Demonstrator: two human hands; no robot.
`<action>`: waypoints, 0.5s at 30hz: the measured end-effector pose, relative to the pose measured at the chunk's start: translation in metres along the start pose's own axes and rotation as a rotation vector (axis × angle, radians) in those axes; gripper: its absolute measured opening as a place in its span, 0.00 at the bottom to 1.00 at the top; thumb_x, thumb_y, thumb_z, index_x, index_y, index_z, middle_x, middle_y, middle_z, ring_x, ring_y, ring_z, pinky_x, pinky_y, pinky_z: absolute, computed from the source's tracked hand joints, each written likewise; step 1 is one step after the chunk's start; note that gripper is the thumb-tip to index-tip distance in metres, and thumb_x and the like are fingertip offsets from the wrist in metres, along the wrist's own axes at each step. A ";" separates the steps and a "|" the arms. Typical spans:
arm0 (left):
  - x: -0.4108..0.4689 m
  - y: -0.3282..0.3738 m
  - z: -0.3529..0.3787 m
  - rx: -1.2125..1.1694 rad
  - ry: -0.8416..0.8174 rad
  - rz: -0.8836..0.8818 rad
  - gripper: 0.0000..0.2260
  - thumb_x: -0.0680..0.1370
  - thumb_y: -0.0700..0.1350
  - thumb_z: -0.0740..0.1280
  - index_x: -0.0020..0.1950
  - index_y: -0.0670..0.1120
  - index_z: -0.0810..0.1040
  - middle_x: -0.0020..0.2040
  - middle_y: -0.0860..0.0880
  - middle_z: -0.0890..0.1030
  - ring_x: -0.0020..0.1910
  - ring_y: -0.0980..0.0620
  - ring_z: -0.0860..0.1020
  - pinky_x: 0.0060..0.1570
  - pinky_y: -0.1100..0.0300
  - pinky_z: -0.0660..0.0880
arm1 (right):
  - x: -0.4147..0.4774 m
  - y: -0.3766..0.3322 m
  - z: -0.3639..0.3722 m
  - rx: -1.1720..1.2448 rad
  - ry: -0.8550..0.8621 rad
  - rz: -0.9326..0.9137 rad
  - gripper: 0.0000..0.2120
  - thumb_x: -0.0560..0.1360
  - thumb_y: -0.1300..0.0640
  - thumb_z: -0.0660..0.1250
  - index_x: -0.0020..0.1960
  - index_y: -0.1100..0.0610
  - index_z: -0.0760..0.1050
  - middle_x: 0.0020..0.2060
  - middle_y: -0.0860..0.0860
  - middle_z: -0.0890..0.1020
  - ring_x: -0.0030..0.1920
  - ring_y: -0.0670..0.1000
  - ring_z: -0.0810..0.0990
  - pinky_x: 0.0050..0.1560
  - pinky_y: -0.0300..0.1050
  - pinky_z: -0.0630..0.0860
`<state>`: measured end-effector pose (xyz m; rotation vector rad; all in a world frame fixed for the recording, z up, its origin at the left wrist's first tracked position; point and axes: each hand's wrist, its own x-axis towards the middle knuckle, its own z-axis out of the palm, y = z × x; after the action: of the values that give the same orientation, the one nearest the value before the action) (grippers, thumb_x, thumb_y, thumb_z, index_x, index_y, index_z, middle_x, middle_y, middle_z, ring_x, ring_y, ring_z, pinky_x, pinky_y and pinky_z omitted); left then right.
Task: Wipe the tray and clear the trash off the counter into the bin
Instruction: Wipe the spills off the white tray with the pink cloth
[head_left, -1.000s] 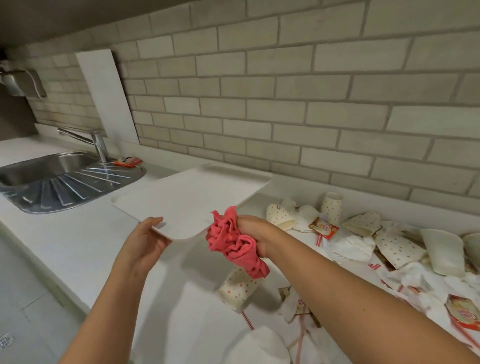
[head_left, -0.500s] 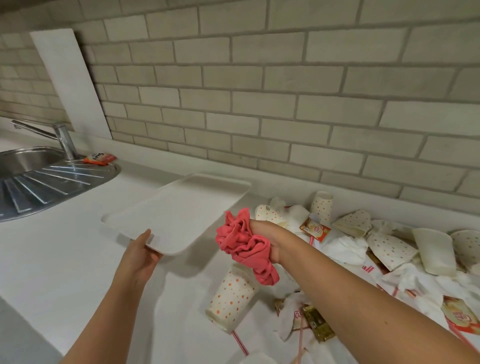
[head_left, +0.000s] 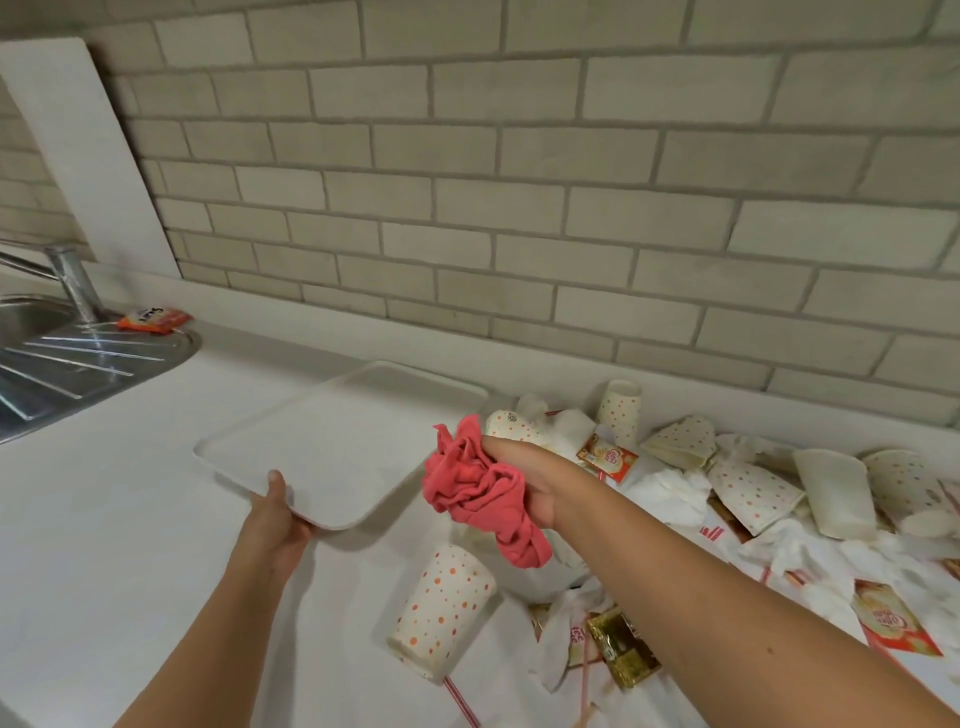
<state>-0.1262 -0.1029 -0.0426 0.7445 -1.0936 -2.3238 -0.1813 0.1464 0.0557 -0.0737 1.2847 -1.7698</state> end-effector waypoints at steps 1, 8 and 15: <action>0.002 -0.002 -0.002 0.015 0.021 -0.003 0.23 0.82 0.53 0.50 0.76 0.48 0.57 0.72 0.45 0.67 0.69 0.40 0.67 0.60 0.32 0.66 | -0.001 0.000 0.000 -0.019 -0.005 0.004 0.13 0.81 0.50 0.56 0.46 0.55 0.76 0.34 0.47 0.83 0.34 0.43 0.83 0.36 0.33 0.79; 0.010 -0.011 -0.008 0.213 0.078 -0.047 0.21 0.83 0.48 0.51 0.75 0.42 0.57 0.67 0.42 0.71 0.67 0.38 0.70 0.51 0.42 0.76 | -0.003 0.003 0.001 -0.085 0.001 -0.010 0.12 0.79 0.48 0.60 0.48 0.54 0.79 0.46 0.50 0.81 0.45 0.49 0.79 0.47 0.41 0.78; 0.020 0.004 -0.015 0.644 0.176 -0.071 0.05 0.77 0.31 0.60 0.42 0.37 0.71 0.39 0.41 0.74 0.29 0.48 0.74 0.17 0.68 0.71 | -0.001 -0.004 0.008 -0.038 -0.058 -0.072 0.11 0.79 0.57 0.58 0.56 0.59 0.76 0.46 0.54 0.80 0.41 0.50 0.79 0.49 0.44 0.76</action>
<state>-0.1304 -0.1251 -0.0532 1.2023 -1.7743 -1.9012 -0.1789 0.1417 0.0626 -0.1932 1.2879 -1.7912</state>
